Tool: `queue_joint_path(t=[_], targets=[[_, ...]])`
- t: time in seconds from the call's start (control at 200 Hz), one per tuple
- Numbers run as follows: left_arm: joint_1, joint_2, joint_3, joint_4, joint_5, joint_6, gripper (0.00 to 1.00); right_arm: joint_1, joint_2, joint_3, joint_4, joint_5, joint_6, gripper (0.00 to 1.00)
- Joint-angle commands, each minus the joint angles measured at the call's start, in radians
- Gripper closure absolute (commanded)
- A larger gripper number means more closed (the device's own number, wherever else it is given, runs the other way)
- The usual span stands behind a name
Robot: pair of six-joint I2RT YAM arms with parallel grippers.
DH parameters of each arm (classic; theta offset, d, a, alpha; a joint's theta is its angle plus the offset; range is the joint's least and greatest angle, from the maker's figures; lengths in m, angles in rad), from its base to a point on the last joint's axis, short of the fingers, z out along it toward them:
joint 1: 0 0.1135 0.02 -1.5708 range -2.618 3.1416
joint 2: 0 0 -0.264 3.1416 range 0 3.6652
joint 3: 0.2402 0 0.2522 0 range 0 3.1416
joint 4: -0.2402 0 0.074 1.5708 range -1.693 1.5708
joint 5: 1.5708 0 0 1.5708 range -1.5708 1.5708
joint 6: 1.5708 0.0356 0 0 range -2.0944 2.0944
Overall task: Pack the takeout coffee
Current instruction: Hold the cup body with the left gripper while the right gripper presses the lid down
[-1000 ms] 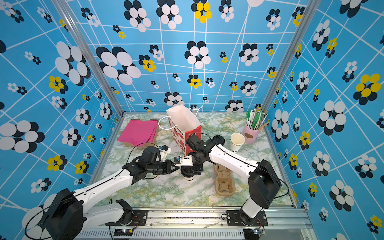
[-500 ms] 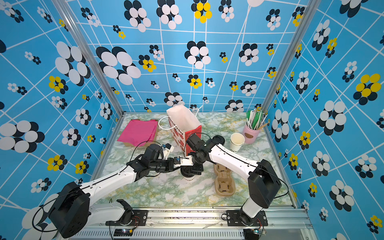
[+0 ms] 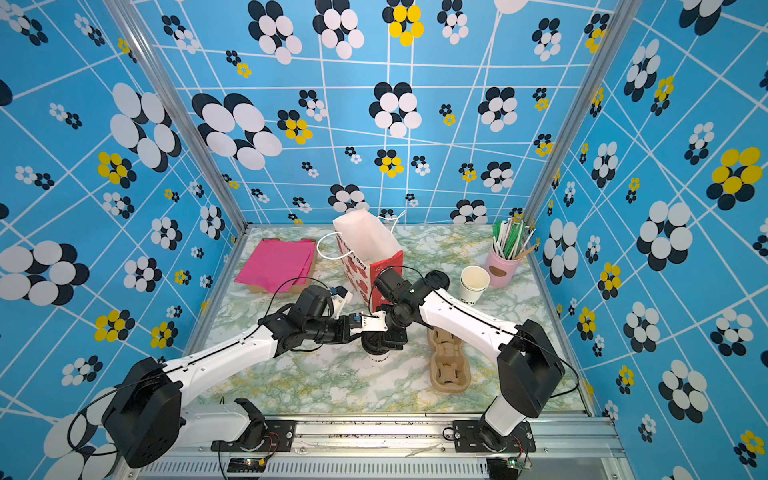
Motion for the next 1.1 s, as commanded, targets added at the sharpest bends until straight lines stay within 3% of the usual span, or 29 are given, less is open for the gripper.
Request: queue_joint_path(t=[0.0,0.42,0.75,1.094], targets=[[-0.039,0.039,0.016,-0.141,-0.064,0.054,0.82,0.001,0.074,-0.095,-0.091,0.091,0.000,0.26],[-0.074,0.105,-0.111,-0.070,-0.088,-0.008,0.85,-0.006,0.044,-0.155,-0.066,0.092,0.026,0.26],[-0.079,0.121,-0.070,-0.044,-0.053,-0.008,0.86,-0.006,0.039,-0.175,-0.058,0.096,0.038,0.26],[-0.043,0.000,0.051,0.022,0.038,-0.019,0.70,-0.012,0.048,-0.177,-0.050,0.099,0.057,0.26]])
